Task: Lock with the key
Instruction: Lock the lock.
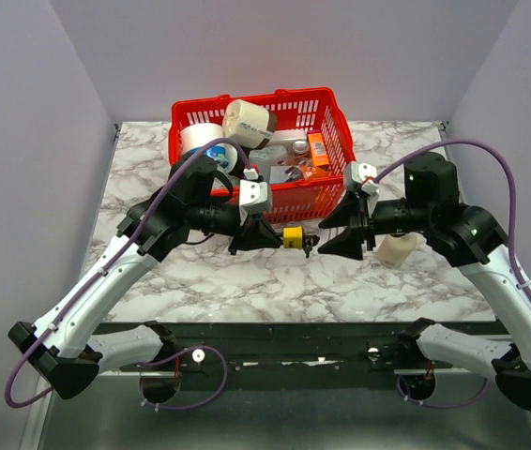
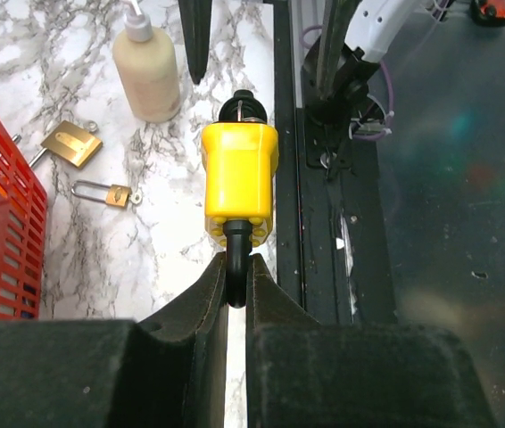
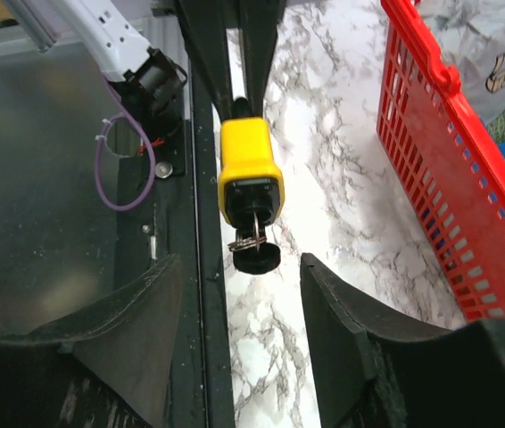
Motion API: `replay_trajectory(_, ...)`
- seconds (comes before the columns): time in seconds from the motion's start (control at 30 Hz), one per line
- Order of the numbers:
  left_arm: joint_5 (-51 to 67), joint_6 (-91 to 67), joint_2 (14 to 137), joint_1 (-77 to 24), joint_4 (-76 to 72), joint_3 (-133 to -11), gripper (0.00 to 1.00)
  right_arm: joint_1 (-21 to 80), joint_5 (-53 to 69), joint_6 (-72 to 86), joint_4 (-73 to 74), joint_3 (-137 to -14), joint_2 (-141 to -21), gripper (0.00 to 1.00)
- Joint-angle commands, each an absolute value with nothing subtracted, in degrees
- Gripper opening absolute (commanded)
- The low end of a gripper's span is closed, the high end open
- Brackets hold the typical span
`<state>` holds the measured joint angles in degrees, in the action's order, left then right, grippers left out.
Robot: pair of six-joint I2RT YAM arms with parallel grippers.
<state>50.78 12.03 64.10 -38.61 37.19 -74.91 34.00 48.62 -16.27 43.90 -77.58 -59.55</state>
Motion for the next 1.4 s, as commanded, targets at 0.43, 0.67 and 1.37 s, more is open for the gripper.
replay_trajectory(0.43, 54.1, 17.1, 65.0, -38.6, 38.8, -78.4, 0.0, 34.6, 53.6, -20.6, 46.8, -81.0, -65.1, 0.46)
replay_trajectory(0.67, 53.6, 16.3, 65.2, -38.8, 38.8, -77.8, 0.0, 35.2, 52.5, -20.9, 46.1, -80.6, -65.6, 0.38)
replay_trajectory(1.37, 52.3, 13.3, 65.7, -38.7, 37.9, -77.8, 0.0, 37.4, 49.7, -24.6, 50.1, -80.7, -67.7, 0.2)
